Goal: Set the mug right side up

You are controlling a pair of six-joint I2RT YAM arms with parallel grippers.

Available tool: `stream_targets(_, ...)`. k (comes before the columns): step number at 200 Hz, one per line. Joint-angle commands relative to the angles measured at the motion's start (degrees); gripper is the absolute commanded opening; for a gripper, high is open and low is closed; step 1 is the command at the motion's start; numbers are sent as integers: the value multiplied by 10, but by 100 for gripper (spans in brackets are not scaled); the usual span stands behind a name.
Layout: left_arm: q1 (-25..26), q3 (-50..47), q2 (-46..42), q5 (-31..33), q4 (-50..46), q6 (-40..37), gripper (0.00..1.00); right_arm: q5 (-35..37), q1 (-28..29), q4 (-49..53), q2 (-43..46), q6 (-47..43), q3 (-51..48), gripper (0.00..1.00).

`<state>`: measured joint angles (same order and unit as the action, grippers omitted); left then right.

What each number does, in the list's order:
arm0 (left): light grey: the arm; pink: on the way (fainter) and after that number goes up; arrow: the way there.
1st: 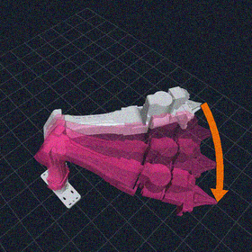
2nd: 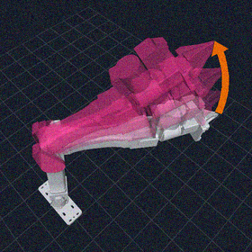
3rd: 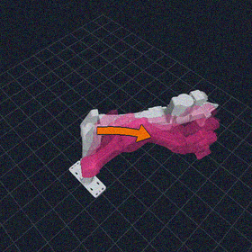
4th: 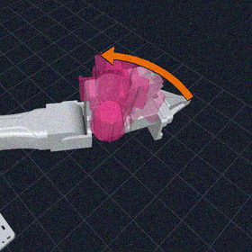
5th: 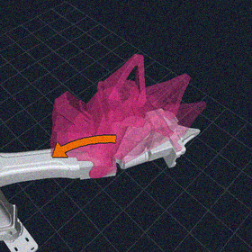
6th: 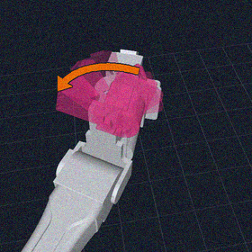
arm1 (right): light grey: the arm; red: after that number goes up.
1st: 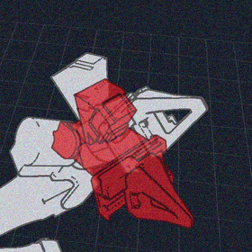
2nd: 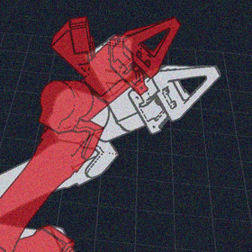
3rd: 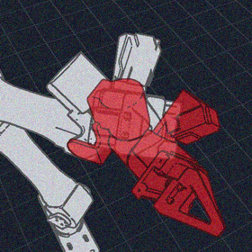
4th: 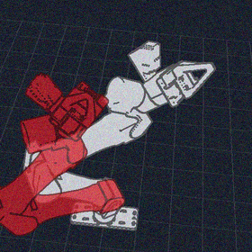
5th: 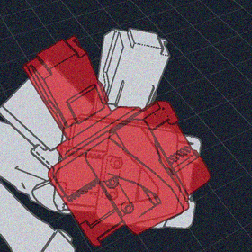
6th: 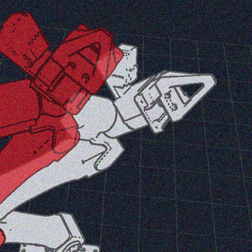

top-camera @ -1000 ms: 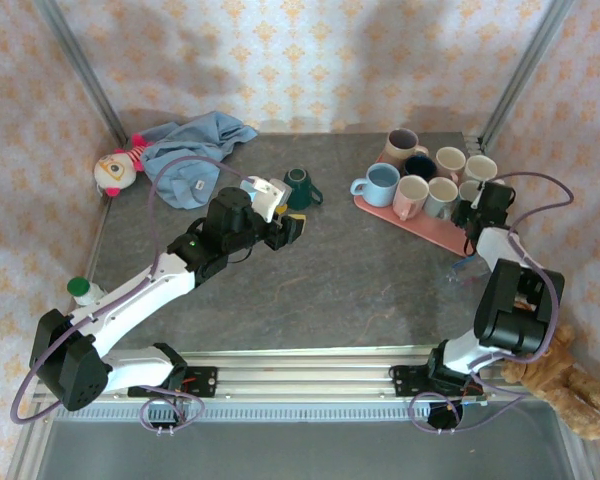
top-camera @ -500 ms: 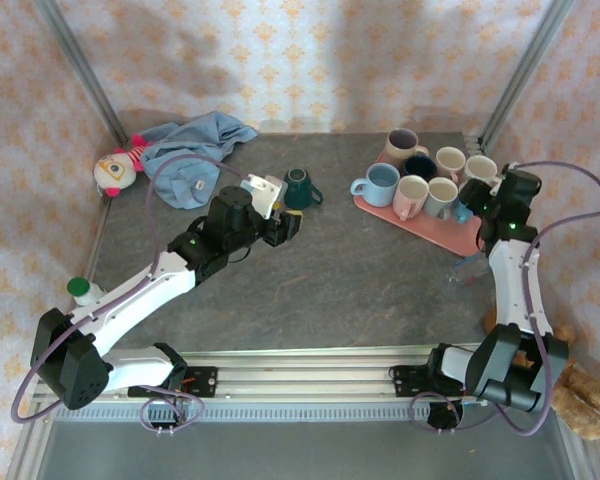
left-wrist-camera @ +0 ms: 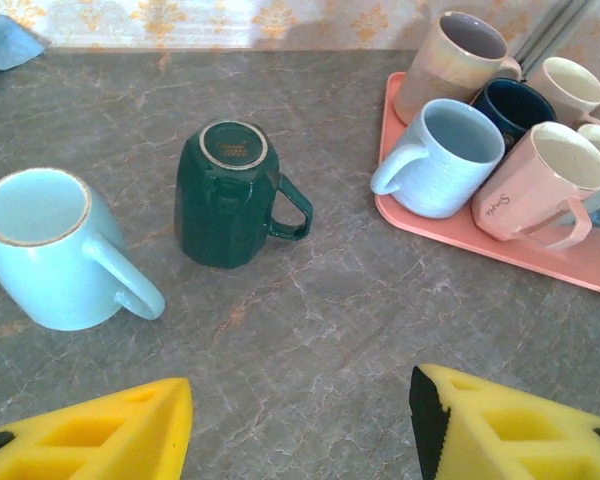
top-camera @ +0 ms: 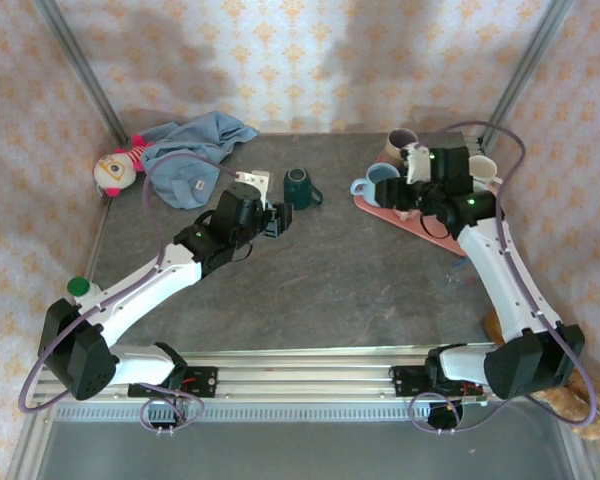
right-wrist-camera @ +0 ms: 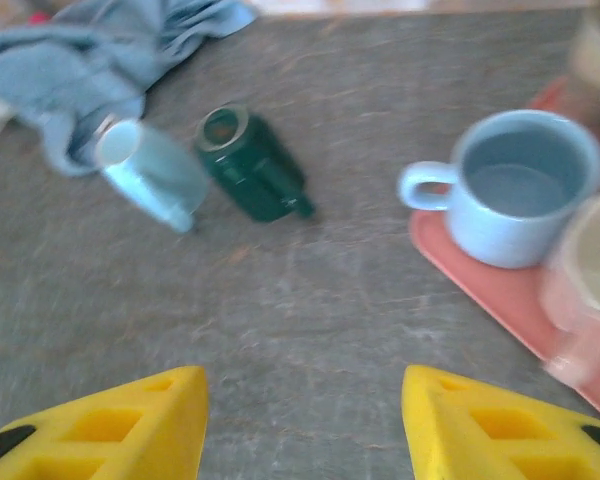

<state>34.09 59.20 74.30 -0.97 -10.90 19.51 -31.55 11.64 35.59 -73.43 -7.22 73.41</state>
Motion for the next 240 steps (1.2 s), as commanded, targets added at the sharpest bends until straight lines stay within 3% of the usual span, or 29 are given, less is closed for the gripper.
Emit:
stream_targets(1, -6, 11, -5, 22, -29, 46, 61, -59, 20, -39, -29, -68, -6, 53)
stream_targets(67, -19, 41, 10, 15, -106, 56, 61, -49, 79, 12, -259, -217, 139, 54)
stream_targets(113, -53, 32, -1, -9, -122, 80, 61, -16, 83, 40, -399, -249, 245, 54)
stream_targets(186, -68, 22, -17, -10, -130, 72, 61, 16, 102, 53, -512, -305, 347, 57)
stream_targets(240, -73, 20, -18, -8, -133, 69, 61, 35, 111, 56, -570, -314, 407, 52)
